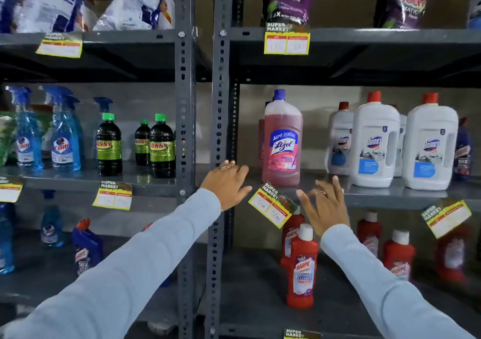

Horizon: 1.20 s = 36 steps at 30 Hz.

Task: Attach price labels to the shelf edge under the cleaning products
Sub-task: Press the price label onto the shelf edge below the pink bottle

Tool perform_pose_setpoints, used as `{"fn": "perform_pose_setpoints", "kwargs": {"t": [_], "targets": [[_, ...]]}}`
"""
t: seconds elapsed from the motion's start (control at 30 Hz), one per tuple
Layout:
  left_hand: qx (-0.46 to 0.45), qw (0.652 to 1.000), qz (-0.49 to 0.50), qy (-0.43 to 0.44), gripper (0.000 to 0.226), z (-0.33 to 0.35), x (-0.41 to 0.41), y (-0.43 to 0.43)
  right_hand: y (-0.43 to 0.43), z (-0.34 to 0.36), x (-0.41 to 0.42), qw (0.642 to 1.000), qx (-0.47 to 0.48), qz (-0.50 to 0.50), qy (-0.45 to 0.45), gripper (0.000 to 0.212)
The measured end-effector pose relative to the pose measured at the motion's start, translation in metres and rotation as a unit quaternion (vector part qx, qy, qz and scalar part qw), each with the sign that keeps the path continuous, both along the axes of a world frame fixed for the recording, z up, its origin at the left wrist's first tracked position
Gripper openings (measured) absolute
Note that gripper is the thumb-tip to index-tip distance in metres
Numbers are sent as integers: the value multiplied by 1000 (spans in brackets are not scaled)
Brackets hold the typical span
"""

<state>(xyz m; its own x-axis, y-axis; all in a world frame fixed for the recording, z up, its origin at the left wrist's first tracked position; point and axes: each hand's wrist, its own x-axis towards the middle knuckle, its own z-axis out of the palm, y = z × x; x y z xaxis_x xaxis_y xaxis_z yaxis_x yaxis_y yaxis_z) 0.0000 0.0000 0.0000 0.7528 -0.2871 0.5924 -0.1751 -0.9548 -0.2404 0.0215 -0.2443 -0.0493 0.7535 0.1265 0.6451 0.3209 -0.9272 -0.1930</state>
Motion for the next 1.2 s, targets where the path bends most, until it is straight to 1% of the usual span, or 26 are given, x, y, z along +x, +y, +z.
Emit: {"fn": "perform_pose_setpoints", "kwargs": {"t": [0.03, 0.07, 0.1, 0.17, 0.2, 0.23, 0.27, 0.33, 0.4, 0.47, 0.5, 0.57, 0.63, 0.7, 0.73, 0.8, 0.83, 0.87, 0.93, 0.97, 1.03, 1.1, 1.2], "targets": [[-8, 1000, 12, 6, 49, -2, 3, 0, 0, -5, 4, 1000, -17, -17, 10, 67], [-11, 1000, 9, -3, 49, -4, 6, 0, 2, -6, 9, 1000, -15, -21, 17, 59], [-1, 1000, 5, -15, 49, -7, 10, 1, 5, -10, 13, 999, 7, -21, 29, 55], [39, 999, -11, -23, 49, -12, 12, -1, 13, -12, 18, 998, 54, -8, 38, 57], [56, 998, -23, -18, 50, -14, 14, -4, 15, -13, 21, 998, 61, -5, 34, 56], [50, 998, -37, -6, 52, -15, 15, -7, 15, -13, 23, 997, 63, -6, 32, 55], [25, 998, -52, 9, 54, -14, 18, -10, 14, -12, 25, 998, 64, -7, 29, 52], [-20, 996, -66, 64, 55, -9, 21, -20, 13, -13, 28, 997, 66, 0, 36, 45], [13, 994, -66, 81, 48, -1, 26, -33, 15, -15, 31, 996, 84, 10, 41, 38], [71, 992, -47, 89, 32, 6, 30, -44, 17, -15, 33, 993, 108, 12, 38, 32], [85, 991, -36, 95, 26, 10, 31, -48, 17, -15, 35, 992, 120, 10, 36, 30], [80, 991, -23, 106, 20, 12, 32, -52, 17, -14, 36, 990, 135, 15, 44, 25], [59, 993, -23, 98, 15, 9, 30, -53, 15, -9, 36, 986, 150, 33, 69, 21], [25, 996, -31, 82, 7, 3, 26, -52, 11, -4, 32, 977, 184, 62, 85, 17], [-9, 997, -39, 73, 2, -3, 24, -50, 8, -2, 29, 971, 210, 82, 85, 16], [-105, 991, -64, 58, 15, -19, 19, -44, 0, 0, 24, 956, 249, 126, 87, 14], [-152, 984, -72, 58, 17, -28, 17, -42, -2, 0, 22, 956, 244, 136, 91, 13], [-182, 979, -74, 60, 16, -38, 17, -41, -4, 0, 21, 962, 221, 132, 94, 13], [-197, 977, -61, 54, 17, -54, 22, -45, -5, 1, 21, 976, 167, 97, 100, 14], [-212, 975, -57, 45, 18, -59, 25, -48, -5, 3, 22, 979, 158, 81, 98, 14], [-274, 959, -71, 23, 17, -60, 28, -53, -4, 9, 23, 978, 180, 58, 92, 15], [-340, 934, -110, 9, 17, -58, 31, -51, -3, 14, 25, 968, 230, 44, 95, 14], [-380, 913, -146, 10, 19, -54, 32, -43, 4, 19, 25, 959, 265, 15, 101, 13]]}}
